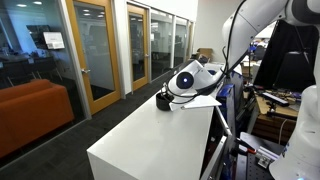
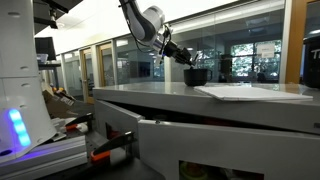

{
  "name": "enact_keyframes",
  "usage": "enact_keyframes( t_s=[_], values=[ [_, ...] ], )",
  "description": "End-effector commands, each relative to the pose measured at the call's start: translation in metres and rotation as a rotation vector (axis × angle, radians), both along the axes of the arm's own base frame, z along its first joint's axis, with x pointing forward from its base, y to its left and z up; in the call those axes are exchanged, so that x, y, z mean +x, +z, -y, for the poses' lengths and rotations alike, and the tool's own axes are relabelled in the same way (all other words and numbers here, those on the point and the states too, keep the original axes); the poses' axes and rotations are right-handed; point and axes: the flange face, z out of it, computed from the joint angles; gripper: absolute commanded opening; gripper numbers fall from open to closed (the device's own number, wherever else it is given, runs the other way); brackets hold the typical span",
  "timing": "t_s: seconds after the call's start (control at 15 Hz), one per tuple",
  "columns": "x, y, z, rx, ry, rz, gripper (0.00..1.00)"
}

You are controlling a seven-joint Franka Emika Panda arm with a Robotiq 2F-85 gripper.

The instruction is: Put the marker in the cup

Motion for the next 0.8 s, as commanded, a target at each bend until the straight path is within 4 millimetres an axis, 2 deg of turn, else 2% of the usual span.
enact_keyframes(
  t_s=[0.0,0.4,0.47,0.53,0.6,0.73],
  values=[
    [0.016,-0.003,0.002,-0.014,0.006,0.024,0.05],
    [0.031,-0.009,0.001,-0.008,0.004,0.025,0.05],
    [0.031,-0.011,0.002,-0.008,0.004,0.023,0.44],
    [0.031,-0.012,0.002,-0.009,0.005,0.02,0.45],
    [0.031,-0.013,0.002,-0.008,0.004,0.018,0.5],
    [0.031,-0.014,0.002,-0.008,0.005,0.016,0.65]
  ],
)
